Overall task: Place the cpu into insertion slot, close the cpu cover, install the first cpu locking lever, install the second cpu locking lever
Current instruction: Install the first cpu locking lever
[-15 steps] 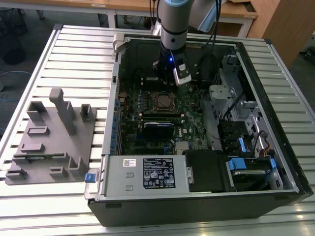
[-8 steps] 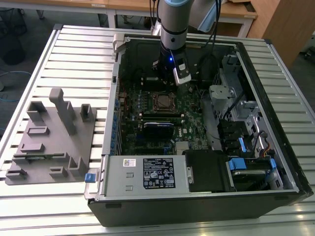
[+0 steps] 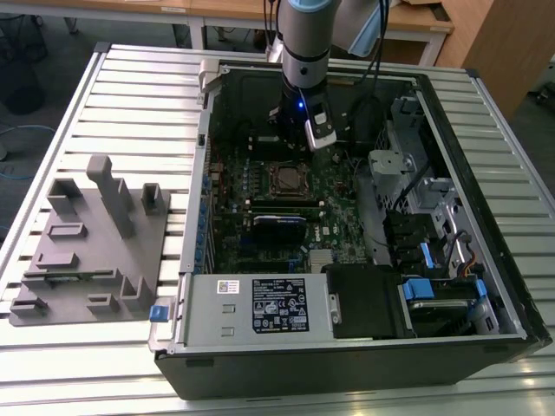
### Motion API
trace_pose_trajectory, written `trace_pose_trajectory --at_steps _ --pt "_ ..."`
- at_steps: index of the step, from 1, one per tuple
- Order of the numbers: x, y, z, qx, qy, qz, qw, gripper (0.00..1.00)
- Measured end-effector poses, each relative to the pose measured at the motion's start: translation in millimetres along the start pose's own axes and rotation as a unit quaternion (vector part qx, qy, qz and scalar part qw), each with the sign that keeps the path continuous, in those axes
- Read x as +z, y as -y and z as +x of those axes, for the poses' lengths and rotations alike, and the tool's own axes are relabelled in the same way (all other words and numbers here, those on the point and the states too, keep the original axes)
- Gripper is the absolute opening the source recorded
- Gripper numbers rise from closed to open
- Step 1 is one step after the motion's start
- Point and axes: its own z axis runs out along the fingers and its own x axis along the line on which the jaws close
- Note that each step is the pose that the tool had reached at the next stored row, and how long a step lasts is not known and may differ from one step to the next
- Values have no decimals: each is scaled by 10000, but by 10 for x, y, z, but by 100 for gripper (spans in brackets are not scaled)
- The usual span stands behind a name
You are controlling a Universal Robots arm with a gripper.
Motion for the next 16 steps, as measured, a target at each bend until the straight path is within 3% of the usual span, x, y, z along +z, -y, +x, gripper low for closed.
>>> trace_pose_trajectory --at_steps 16 --pt "11 7 21 -8 54 -10 10000 10"
